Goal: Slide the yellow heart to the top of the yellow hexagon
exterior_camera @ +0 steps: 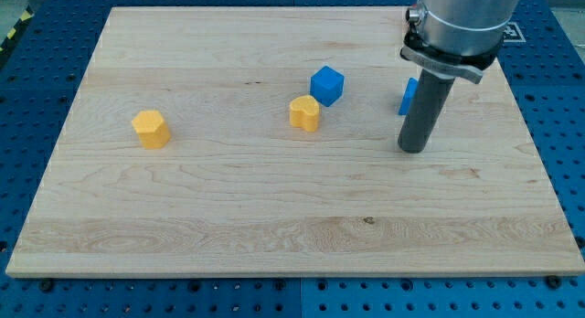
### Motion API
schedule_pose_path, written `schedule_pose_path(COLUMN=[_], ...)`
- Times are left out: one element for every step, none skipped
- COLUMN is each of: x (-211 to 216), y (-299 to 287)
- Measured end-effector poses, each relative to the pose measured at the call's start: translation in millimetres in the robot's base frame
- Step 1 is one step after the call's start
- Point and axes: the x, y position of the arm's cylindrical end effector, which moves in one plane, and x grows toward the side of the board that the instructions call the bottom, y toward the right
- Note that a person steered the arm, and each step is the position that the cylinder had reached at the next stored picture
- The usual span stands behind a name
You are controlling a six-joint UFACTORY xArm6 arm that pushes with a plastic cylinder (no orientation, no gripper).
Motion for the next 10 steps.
schedule_pose_path(x=[-7.2,-28.8,-23.8,-11.9,-30.5,-66.2,-79.5,-78.4,-73.5,-73.4], y=[-57.4,-137.2,-133.6,-99.5,-96.5,-111.9,-189.5,-271.4,-259.7,-237.9])
